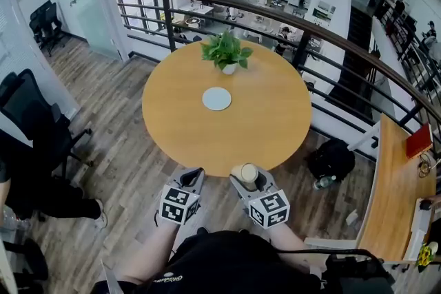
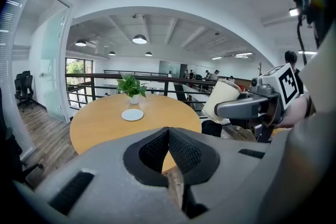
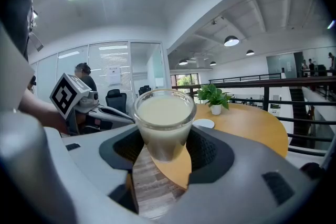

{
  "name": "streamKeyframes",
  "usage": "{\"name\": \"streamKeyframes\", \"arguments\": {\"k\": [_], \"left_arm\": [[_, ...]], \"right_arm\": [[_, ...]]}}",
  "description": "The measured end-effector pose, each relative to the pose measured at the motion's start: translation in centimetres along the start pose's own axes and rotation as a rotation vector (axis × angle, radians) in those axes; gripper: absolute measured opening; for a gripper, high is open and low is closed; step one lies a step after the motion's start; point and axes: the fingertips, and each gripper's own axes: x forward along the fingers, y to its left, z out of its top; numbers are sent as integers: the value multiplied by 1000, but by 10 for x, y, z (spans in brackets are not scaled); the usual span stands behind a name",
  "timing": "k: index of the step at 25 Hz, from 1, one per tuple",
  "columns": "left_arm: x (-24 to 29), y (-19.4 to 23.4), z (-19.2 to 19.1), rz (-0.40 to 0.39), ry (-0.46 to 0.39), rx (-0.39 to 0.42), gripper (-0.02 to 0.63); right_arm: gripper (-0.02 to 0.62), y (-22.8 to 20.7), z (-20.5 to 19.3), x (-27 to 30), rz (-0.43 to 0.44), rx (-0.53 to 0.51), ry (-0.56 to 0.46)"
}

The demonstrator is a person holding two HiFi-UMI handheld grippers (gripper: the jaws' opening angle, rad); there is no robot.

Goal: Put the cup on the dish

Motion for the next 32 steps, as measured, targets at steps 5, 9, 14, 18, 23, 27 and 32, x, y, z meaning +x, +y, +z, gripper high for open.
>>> {"name": "streamKeyframes", "arguments": {"k": [5,9,14,18,23,27,32], "left_arm": [[-1,5,0,-1,-13,-6,0],[-5,16,0,-3,-11,0,0],[-14,36,0,-13,-20,7,0],[-21,51,-1,-25,-21,31,0],[-31,62,1,-47,-28,41,0],[-32,69,-2,-61,-35,35,0],[-27,74,-3,-65,-25,33,0]], "right_arm": [[252,3,3,3,0,15,-13],[252,5,9,12,-20,-18,-12],[252,17,14,28,-49,-48,-6],[252,32,19,42,-73,-81,-3],[252,51,22,50,-89,-107,6],[252,55,20,57,-98,-113,17],[252,54,19,65,-94,-108,22]]}}
